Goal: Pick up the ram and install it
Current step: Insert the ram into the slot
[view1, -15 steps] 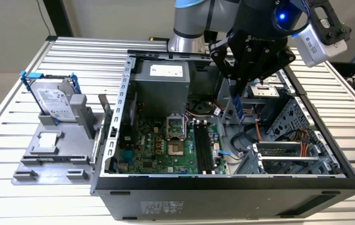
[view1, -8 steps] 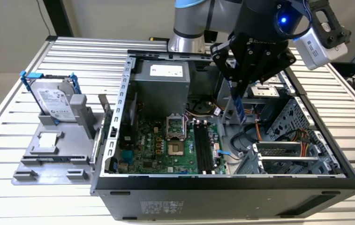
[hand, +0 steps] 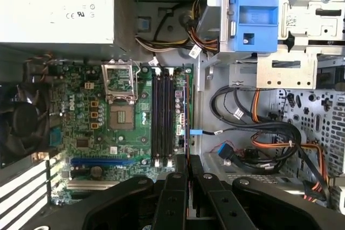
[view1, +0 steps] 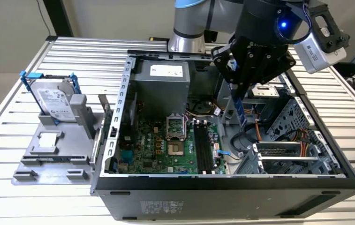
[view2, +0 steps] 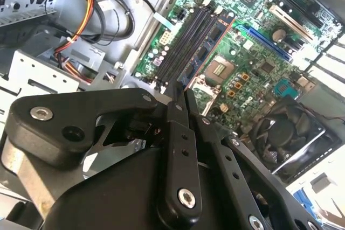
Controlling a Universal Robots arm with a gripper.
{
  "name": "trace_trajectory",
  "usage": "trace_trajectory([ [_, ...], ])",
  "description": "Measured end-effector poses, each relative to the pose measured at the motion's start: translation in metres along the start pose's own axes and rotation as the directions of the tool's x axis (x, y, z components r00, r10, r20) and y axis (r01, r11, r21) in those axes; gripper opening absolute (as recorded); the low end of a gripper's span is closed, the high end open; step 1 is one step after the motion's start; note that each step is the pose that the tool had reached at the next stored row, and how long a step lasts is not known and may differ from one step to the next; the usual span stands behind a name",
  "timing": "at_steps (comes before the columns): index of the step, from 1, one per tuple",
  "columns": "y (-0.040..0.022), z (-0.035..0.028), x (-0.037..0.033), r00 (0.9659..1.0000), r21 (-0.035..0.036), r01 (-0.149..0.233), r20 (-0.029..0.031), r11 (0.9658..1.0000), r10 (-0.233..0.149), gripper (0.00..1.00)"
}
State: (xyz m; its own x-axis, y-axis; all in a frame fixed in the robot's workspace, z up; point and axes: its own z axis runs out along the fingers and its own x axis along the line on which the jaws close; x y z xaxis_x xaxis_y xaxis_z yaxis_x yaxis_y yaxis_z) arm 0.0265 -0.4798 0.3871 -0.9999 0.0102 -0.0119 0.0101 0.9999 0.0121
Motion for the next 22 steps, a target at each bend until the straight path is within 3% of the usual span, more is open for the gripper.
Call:
trace_trajectory([
  [22, -0.0002, 0.0163, -0.0029, 1.0000, 0.0002, 0.002, 0.0000, 1.0000, -0.002, 0.00],
])
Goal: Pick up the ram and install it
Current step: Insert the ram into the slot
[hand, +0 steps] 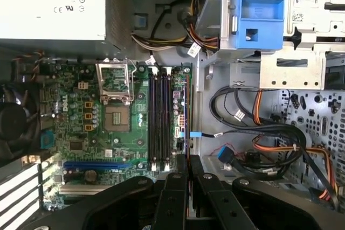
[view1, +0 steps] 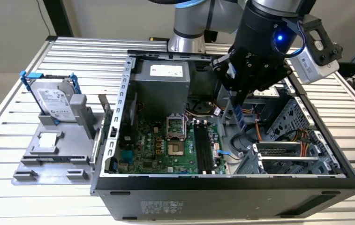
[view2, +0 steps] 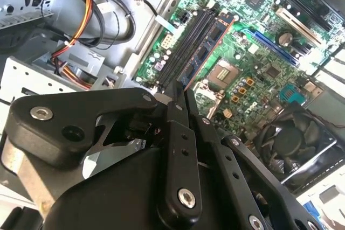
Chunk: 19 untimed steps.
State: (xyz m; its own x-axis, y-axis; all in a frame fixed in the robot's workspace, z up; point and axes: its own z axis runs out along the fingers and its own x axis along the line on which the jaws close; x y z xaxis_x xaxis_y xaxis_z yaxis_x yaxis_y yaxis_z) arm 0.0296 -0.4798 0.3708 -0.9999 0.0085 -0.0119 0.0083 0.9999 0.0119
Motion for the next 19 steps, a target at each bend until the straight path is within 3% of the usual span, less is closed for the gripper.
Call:
trace_trajectory([
  [19, -0.0001, 0.0136, -0.0012, 1.0000, 0.0000, 0.000, 0.0000, 1.0000, 0.000, 0.00],
])
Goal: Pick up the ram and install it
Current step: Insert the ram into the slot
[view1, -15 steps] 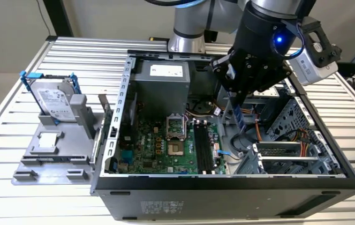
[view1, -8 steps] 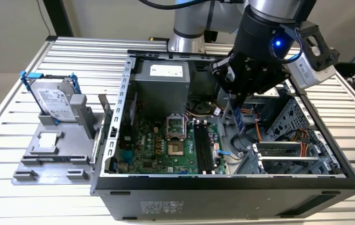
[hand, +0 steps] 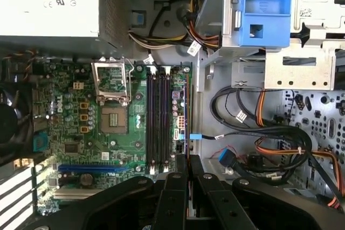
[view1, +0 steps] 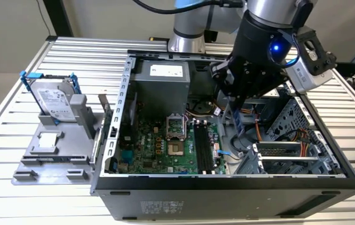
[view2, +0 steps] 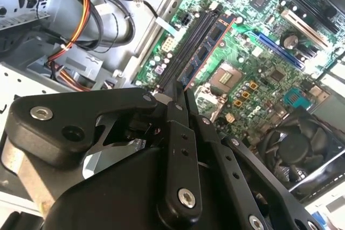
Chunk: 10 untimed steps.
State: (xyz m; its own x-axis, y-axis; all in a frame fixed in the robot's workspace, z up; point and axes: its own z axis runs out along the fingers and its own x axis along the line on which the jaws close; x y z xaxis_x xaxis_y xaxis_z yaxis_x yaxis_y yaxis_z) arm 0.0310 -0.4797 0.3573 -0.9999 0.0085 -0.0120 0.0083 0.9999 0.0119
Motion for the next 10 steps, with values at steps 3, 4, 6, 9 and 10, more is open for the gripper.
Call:
trace_trajectory([
  [3, -0.0001, 0.0023, 0.0000, 1.0000, -0.0001, 0.000, 0.0000, 1.0000, 0.000, 0.00],
  [4, -0.0001, 0.0042, 0.0000, 1.0000, -0.0002, 0.000, 0.0000, 1.0000, 0.000, 0.00],
  [6, -0.0001, 0.0076, 0.0000, 1.0000, 0.0020, 0.000, 0.0002, 1.0000, 0.000, 0.00],
  [9, -0.0002, 0.0120, 0.0001, 1.0000, 0.0097, 0.000, 0.0000, 1.0000, 0.000, 0.00],
  [10, -0.0002, 0.0139, 0.0002, 1.0000, 0.0098, 0.000, -0.0001, 1.0000, 0.000, 0.00],
])
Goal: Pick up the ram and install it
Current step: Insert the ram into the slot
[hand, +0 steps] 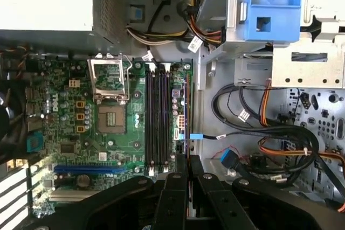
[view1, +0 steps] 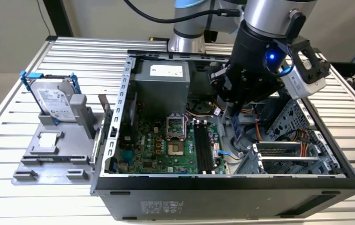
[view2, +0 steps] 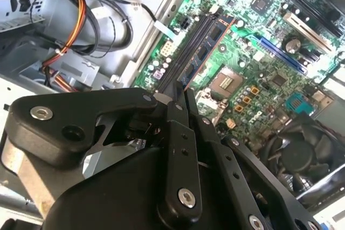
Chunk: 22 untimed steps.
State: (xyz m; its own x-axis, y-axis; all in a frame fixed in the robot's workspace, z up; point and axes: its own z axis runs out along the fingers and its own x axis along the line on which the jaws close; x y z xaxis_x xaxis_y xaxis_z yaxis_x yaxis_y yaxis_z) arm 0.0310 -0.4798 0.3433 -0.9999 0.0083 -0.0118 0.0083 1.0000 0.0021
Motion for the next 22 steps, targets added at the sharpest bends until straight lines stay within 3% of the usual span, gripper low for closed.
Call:
trace_trajectory([
  [22, 0.0026, 0.0398, 0.0106, 1.0000, 0.0001, -0.001, -0.0005, 1.0000, 0.001, 0.00],
])
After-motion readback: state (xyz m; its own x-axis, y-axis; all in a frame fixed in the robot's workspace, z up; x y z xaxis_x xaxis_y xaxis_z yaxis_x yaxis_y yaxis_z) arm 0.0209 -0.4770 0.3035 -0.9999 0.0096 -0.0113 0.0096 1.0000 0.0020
